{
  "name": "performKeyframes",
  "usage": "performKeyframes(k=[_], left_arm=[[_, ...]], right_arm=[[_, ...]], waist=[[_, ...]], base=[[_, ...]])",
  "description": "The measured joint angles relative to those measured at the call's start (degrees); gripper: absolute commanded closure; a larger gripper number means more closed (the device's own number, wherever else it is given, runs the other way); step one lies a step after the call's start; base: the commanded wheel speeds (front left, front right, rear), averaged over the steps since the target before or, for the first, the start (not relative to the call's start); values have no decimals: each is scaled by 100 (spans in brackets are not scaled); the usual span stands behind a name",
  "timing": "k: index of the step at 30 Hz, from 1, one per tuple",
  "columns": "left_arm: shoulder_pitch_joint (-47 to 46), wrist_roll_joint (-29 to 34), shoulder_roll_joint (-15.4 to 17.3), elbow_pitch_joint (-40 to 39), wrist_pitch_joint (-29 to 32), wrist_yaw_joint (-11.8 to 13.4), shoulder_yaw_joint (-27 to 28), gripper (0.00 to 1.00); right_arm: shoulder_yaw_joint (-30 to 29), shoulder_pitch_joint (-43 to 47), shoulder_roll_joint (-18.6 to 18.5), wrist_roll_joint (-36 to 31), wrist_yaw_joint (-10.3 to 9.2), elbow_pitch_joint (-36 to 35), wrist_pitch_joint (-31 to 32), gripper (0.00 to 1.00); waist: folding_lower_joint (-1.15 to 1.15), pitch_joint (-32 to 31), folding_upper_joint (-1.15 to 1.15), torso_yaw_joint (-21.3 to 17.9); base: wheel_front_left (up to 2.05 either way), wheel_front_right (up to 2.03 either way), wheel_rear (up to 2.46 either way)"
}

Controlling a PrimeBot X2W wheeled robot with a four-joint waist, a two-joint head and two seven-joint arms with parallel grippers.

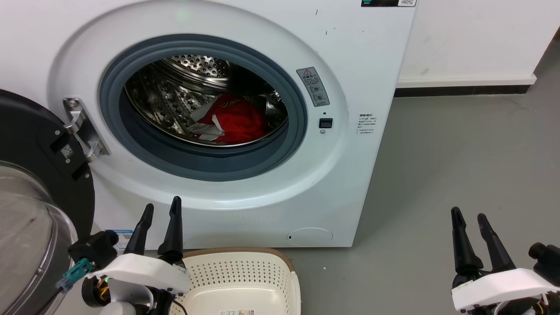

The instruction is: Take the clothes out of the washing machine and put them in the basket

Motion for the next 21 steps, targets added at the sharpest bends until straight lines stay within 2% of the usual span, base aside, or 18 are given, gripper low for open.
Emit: performKeyframes(k=[21], left_arm=[[-31, 1123, 78, 199, -305, 124, -68, 0]], right_arm=[[43, 157, -1, -1252, 0, -322, -101, 0]], waist=[[0, -5, 0, -54]], base=[[0, 0, 0]])
